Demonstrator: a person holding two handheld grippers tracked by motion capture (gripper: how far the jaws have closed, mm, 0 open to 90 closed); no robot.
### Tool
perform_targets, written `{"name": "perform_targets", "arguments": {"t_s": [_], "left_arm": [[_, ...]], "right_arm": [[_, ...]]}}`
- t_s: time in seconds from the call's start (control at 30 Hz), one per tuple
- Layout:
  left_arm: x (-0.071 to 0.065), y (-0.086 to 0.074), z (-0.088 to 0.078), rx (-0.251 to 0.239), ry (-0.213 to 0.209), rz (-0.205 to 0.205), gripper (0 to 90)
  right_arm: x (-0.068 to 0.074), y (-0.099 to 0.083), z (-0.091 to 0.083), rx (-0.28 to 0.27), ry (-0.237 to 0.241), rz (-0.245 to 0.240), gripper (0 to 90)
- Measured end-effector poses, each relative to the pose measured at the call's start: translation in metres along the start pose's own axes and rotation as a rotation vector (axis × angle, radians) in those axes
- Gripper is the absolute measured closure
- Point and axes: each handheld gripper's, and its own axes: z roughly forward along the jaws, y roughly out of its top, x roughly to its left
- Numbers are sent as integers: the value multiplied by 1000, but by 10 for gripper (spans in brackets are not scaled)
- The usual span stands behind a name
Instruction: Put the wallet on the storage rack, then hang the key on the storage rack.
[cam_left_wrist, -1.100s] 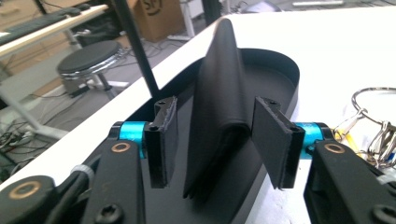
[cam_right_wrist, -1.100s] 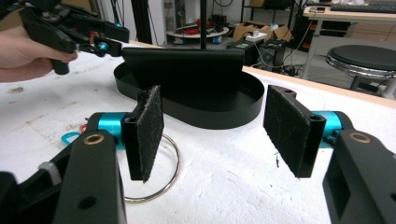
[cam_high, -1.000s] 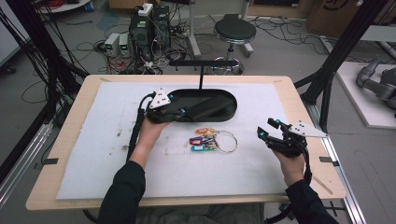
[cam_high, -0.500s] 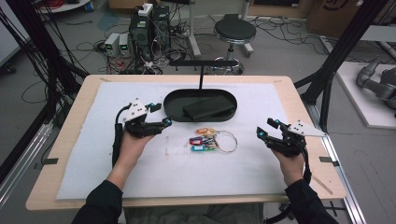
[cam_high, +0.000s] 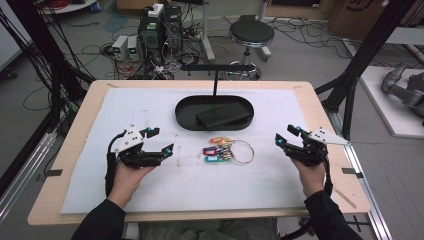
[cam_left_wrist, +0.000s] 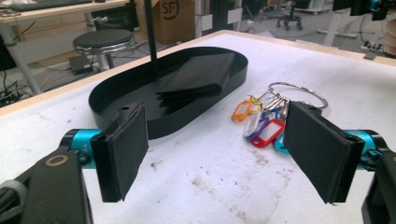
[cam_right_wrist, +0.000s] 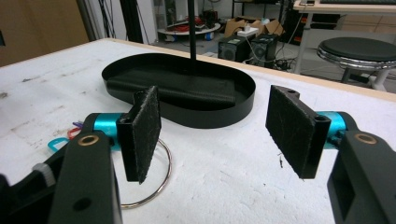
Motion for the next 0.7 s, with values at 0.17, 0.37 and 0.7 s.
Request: {"name": "perform_targets", "arguments": {"t_s": [0.17, 0.37, 0.7], "left_arm": [[-14, 0, -9, 3, 3, 24, 223], [-17, -12, -23, 25, 50, 36, 223], [-2, -17, -33, 8, 118, -4, 223]], "right_arm": [[0, 0, -2, 0, -2, 4, 354], [2, -1, 0, 16, 3, 11, 343], [7, -5, 12, 75, 42, 19, 351]]}}
